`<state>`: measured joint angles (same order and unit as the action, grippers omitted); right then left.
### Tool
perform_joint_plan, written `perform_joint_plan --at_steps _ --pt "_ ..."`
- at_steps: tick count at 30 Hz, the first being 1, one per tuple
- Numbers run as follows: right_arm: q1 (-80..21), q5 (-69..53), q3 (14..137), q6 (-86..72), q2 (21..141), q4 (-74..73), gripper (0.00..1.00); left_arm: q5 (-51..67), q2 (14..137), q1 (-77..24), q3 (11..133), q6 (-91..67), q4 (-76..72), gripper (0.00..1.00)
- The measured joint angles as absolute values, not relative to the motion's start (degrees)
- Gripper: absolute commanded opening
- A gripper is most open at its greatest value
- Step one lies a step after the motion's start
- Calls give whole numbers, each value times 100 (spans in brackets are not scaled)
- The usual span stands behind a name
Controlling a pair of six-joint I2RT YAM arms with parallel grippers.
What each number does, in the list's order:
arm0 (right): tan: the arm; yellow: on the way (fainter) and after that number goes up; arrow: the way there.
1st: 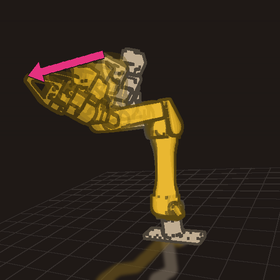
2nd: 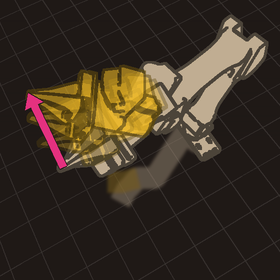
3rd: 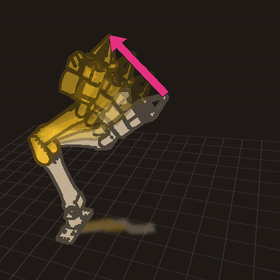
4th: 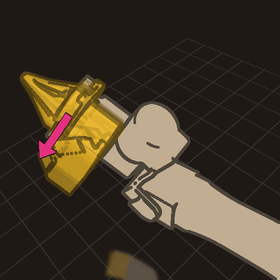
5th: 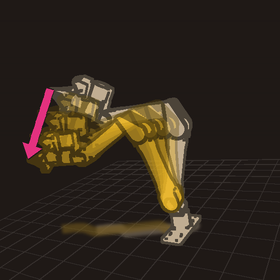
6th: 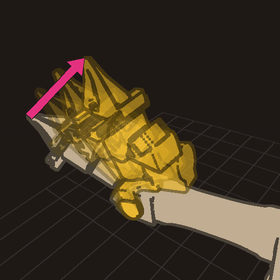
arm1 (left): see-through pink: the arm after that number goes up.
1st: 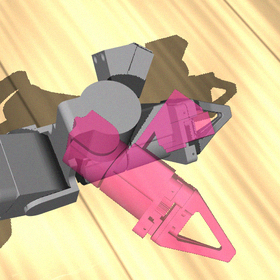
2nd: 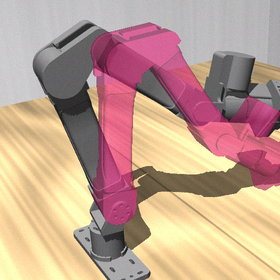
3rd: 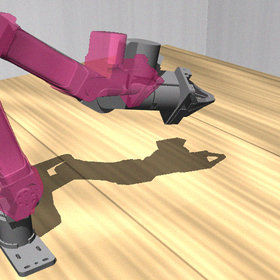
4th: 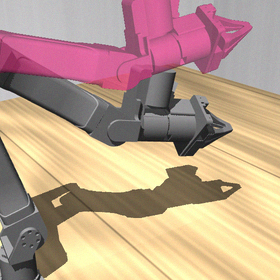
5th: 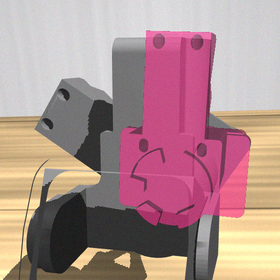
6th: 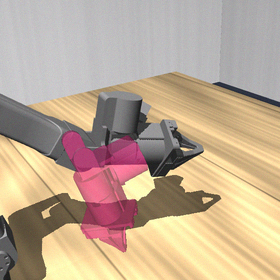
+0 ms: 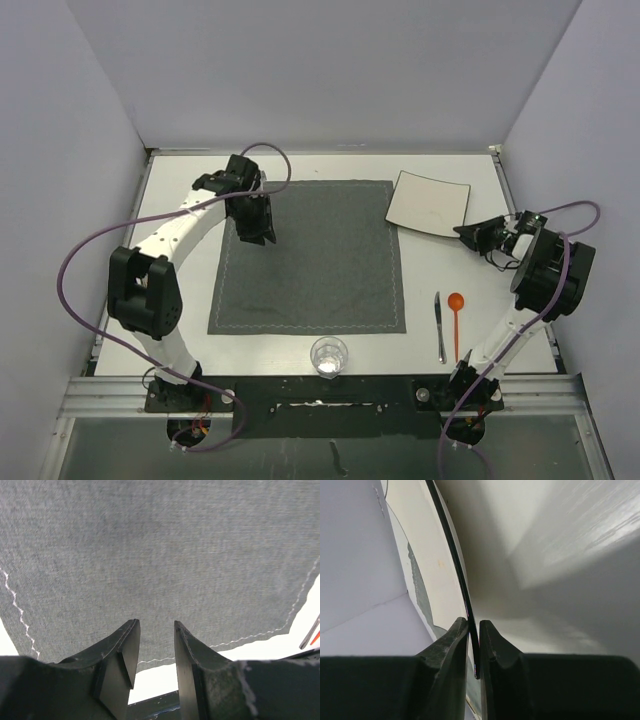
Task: Set the dinner table for one person
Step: Pick up the plate at the center of the board.
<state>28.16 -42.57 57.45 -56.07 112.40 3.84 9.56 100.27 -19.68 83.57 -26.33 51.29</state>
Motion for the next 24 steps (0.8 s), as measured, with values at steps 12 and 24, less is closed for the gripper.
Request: perform_joint_plan --at_steps 12,24 --pt "2849 -4235 5745 -5710 10774 -141 0 1358 10838 -2436 9133 -2711 5030 38" --pt "2917 -4333 5754 -5752 10722 -272 0 2764 13181 -3245 12339 -3286 4278 61"
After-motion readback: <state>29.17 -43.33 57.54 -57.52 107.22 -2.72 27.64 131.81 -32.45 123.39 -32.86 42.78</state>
